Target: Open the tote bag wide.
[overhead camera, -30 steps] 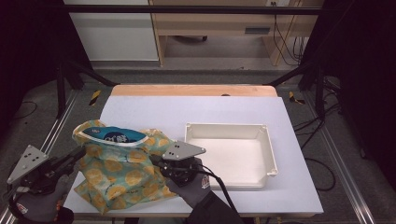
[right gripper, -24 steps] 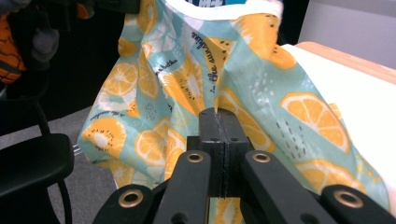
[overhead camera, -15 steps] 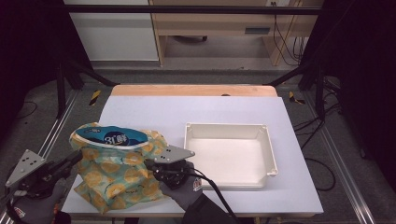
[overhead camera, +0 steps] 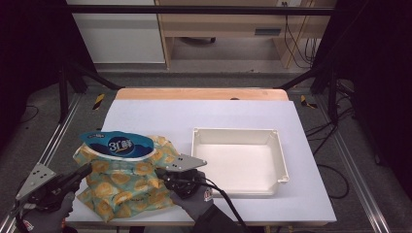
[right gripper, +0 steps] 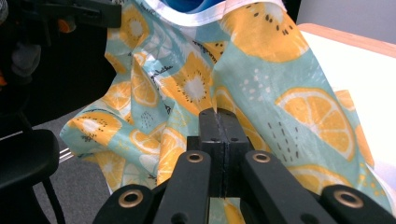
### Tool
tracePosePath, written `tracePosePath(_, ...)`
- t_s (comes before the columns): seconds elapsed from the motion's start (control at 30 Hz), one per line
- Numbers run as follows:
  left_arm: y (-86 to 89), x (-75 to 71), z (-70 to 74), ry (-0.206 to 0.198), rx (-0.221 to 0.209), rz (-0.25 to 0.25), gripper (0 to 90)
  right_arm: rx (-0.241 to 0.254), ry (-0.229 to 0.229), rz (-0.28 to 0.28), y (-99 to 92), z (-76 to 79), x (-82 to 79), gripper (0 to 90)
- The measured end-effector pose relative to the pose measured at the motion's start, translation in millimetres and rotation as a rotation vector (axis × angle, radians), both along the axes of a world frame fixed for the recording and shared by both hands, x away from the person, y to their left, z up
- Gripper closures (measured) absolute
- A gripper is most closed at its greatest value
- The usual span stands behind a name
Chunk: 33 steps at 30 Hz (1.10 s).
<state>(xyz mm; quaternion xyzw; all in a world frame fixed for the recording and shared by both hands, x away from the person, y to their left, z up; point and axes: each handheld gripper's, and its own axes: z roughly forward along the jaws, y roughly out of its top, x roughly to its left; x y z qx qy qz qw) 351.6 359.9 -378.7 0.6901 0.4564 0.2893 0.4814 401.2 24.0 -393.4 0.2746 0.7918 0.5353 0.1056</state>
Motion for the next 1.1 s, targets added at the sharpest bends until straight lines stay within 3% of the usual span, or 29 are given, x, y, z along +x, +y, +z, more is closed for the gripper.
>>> tracePosePath(0.47, -3.0, 4.0, -29.4, 0.081, 0.038, -0.014, 90.0, -0.016, 0.054, -0.023, -0.1, -27.1, -0.5, 90.0)
tracePosePath(1.1, -3.3, 5.1, -46.9, 0.135, 0.083, -0.019, 90.0, -0.046, 0.089, -0.021, 8.2, -49.5, -5.3, 90.0)
